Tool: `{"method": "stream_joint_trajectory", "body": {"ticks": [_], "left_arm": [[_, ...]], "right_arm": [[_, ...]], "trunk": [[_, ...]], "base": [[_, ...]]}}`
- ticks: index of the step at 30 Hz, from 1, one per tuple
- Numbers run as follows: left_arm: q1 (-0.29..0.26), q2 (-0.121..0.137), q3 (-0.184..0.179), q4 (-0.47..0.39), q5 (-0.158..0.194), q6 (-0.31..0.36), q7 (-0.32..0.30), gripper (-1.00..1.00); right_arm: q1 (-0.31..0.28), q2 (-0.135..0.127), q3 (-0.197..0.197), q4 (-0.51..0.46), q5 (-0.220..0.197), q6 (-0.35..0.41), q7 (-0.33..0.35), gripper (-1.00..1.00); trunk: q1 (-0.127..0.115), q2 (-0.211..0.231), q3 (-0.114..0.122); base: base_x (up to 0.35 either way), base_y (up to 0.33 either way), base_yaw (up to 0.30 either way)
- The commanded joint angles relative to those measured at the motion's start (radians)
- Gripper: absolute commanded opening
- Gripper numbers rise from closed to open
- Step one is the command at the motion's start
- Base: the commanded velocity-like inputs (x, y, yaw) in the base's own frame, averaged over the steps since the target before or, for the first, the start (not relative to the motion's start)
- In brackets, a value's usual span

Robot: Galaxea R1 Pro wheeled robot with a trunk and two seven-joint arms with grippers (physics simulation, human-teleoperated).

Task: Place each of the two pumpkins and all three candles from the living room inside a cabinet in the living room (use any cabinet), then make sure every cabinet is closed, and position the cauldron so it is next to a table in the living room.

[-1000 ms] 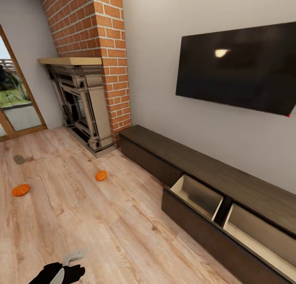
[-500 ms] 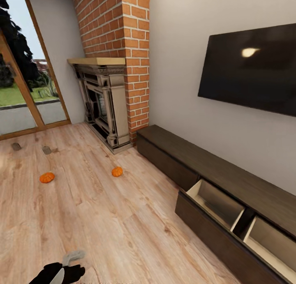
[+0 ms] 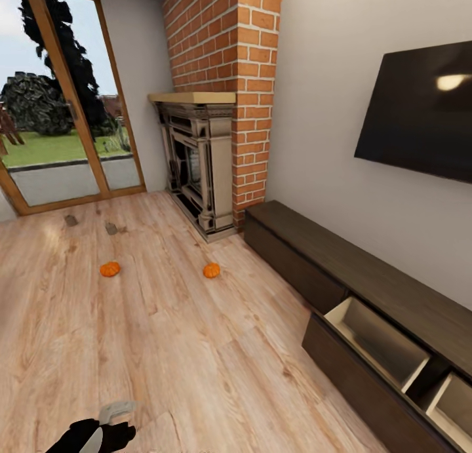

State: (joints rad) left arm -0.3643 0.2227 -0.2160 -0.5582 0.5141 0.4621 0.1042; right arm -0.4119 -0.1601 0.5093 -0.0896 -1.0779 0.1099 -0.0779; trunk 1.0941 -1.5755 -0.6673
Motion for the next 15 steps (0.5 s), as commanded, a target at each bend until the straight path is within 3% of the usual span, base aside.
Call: {"method": "stream_joint_trajectory", "body": {"ticks": [1, 15], "left_arm": [[-0.001, 0.001, -0.008, -0.002, 0.011, 0.003, 0.009, 1.0], [-0.001, 0.001, -0.008, -0.002, 0.011, 0.003, 0.009, 1.0]], "right_arm": [[0.0, -0.001, 0.008, -0.004, -0.007, 0.005, -0.007, 1.0], [0.001, 0.005, 0.008, -0.004, -0.007, 0.005, -0.007, 1.0]], "trunk": [[0.0, 0.0, -0.001], [0.0, 0.0, -0.001]], "base": [[0.0, 0.0, 0.29], [0.0, 0.0, 0.29]]}}
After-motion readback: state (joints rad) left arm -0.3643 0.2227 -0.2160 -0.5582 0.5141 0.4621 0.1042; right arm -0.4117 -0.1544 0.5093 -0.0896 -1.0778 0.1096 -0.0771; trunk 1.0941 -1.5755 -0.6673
